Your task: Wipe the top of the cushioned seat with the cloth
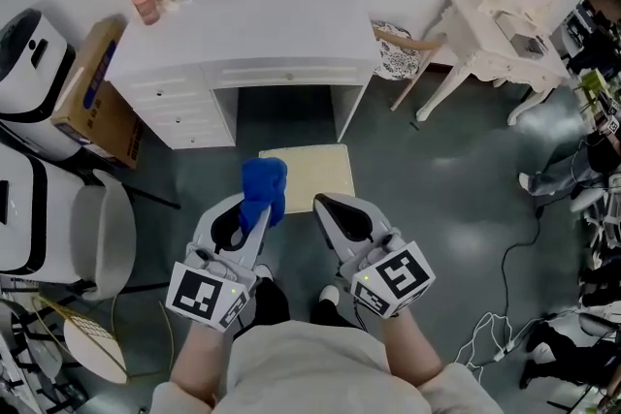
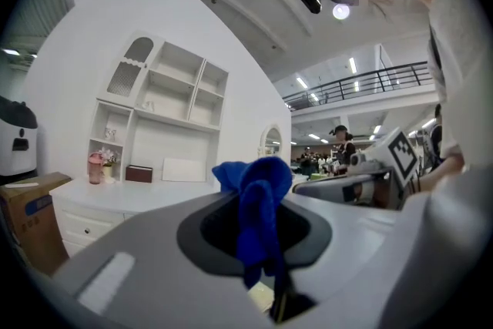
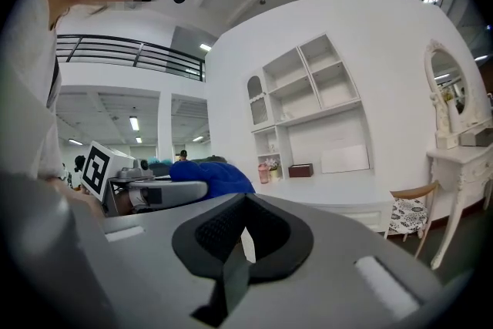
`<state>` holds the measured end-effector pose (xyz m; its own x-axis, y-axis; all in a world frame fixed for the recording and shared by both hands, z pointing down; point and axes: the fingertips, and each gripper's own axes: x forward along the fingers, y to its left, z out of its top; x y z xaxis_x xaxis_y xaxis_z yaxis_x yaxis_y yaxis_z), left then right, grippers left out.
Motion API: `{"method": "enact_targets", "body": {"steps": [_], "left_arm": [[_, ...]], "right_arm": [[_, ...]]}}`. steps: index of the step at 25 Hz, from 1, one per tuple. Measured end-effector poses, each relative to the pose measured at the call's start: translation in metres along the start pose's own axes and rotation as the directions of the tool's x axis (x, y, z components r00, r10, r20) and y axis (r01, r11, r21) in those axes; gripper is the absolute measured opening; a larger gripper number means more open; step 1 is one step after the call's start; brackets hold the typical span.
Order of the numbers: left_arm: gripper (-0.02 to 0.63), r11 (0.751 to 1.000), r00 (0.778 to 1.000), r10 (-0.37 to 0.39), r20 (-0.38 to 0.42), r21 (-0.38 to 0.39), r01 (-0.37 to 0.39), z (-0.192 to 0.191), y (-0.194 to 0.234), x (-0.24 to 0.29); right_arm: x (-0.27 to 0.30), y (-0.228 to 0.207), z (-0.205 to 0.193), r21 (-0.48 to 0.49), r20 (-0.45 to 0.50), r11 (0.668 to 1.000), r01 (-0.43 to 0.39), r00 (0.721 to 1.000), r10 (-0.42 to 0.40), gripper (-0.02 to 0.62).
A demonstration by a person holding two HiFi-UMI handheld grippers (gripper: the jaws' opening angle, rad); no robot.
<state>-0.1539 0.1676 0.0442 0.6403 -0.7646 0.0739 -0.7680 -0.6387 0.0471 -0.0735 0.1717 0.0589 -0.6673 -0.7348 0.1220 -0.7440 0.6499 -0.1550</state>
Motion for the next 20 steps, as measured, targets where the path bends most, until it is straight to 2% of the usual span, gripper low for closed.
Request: {"method": "enact_targets", "body": {"steps": [11, 20], "left_arm": [[0.058, 0.996, 0.996, -0.090, -0.010, 0.001, 0.090, -0.002, 0.072, 0.003], [0.057, 0.987, 0.987, -0.161, -0.018, -0.011, 0.160, -0.012, 0.103, 0.005]], "right_arm": [[0.066, 0.012, 0.000, 0.013, 0.006, 0.996, 0.093, 0.996, -0.094, 0.000], [0.087, 0.017, -0.004, 0.023, 0.005, 0.983, 0.180, 0.984, -0.180, 0.000]]}}
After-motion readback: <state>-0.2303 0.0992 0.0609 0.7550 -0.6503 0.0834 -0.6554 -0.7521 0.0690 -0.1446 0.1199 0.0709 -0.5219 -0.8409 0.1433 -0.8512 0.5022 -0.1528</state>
